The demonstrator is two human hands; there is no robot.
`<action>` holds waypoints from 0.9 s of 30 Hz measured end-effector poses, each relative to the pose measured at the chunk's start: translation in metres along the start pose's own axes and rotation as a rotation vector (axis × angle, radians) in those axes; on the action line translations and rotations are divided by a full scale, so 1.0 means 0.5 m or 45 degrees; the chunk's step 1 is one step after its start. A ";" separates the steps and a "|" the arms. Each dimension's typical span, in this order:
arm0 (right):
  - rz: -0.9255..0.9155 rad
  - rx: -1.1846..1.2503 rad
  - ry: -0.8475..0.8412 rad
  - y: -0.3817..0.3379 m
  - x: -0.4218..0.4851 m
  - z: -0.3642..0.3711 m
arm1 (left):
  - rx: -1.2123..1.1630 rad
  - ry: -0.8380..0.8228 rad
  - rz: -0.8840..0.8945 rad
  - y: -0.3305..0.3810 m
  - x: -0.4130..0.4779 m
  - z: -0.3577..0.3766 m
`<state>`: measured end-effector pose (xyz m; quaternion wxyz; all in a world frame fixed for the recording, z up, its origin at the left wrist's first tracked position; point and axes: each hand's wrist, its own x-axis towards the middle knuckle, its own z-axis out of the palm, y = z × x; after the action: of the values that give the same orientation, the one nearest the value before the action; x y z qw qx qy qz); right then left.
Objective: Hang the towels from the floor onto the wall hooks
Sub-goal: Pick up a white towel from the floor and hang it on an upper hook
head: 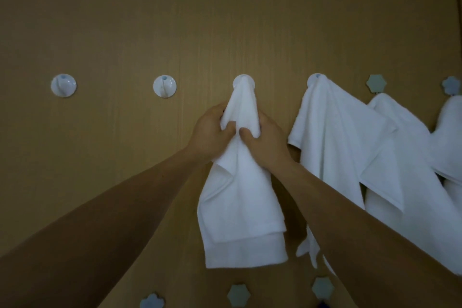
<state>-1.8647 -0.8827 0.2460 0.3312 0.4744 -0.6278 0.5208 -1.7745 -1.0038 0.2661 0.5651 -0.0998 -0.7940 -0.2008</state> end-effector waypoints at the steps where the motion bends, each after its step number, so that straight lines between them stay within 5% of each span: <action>1: 0.022 0.035 -0.004 0.000 -0.013 0.003 | -0.010 0.008 -0.001 -0.001 -0.010 0.000; 10: 0.361 0.052 -0.071 -0.003 -0.138 -0.004 | -0.038 0.000 -0.123 -0.009 -0.117 -0.004; 16: 0.559 0.021 -0.204 -0.008 -0.240 -0.031 | 0.054 -0.096 -0.550 0.012 -0.228 -0.031; 27: 0.146 -0.418 -0.278 -0.116 -0.448 -0.093 | 0.433 -0.449 -0.980 0.167 -0.483 -0.055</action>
<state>-1.7396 -0.7819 0.0731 0.3038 0.4314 -0.7623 0.3749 -1.6363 -0.9239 0.0648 0.3138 0.2640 -0.8791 -0.2430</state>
